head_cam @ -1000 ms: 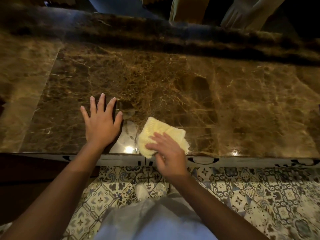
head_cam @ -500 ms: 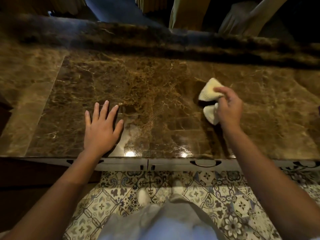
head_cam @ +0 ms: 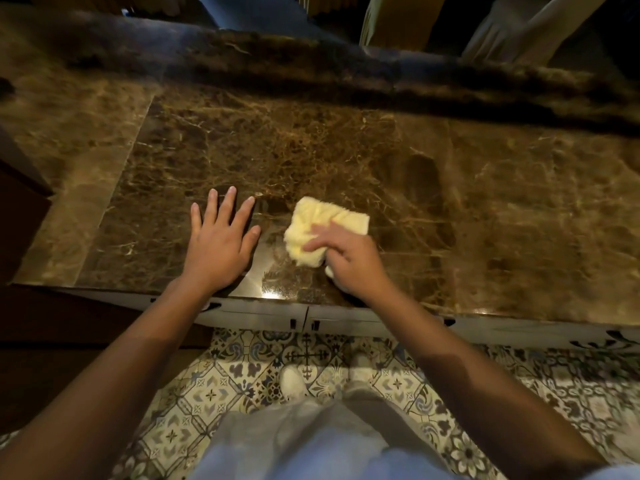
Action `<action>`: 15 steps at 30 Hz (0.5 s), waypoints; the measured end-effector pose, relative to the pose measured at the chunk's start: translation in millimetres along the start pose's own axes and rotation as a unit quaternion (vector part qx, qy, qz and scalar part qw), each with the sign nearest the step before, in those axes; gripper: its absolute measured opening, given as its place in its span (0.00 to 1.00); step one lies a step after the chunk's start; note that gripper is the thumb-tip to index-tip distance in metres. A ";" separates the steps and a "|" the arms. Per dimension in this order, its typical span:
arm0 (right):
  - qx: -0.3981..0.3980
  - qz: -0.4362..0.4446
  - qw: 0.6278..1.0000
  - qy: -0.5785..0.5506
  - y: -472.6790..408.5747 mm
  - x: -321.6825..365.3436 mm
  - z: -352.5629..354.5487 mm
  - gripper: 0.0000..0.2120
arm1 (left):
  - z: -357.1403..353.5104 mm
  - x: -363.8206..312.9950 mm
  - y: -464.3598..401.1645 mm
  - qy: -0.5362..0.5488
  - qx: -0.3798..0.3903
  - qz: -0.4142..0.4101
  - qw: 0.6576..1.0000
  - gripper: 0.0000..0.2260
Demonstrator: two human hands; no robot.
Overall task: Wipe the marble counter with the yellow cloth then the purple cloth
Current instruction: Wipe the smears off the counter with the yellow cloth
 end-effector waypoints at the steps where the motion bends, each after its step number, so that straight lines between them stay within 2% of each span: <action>1: 0.021 0.012 1.000 -0.006 9.8 7.7 -8.6 0.17 | -0.1 0.9 -0.4 -0.002 0.003 -0.001 1.000 0.29; 5: 0.100 0.019 0.993 -0.051 48.6 27.4 -20.7 0.18 | -1.4 -0.2 0.9 -0.009 -0.003 0.007 1.000 0.27; 9: 0.174 -0.054 0.979 -0.096 77.8 24.2 -12.0 0.18 | -1.2 -0.6 1.0 -0.002 -0.007 0.003 1.000 0.27; 11: 0.182 -0.074 0.975 -0.107 90.3 21.4 4.6 0.18 | -1.5 0.1 1.6 0.002 -0.009 0.002 1.000 0.27; 13: 0.106 -0.116 0.981 -0.114 102.7 15.1 33.8 0.20 | -1.9 -0.3 2.2 0.007 -0.011 0.002 1.000 0.27; 15: -0.042 -0.161 0.975 -0.146 118.4 9.9 71.4 0.19 | -1.9 -1.1 2.5 0.008 -0.014 0.002 1.000 0.27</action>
Point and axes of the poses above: each hand's wrist, its own y-axis away from the middle knuckle, its own z-axis out of the back of the hand, x = y × z, the point moved 3 cm from there along -y, towards the middle knuckle, and after that the axes turned 10 degrees about x, right-handed, at the moved point
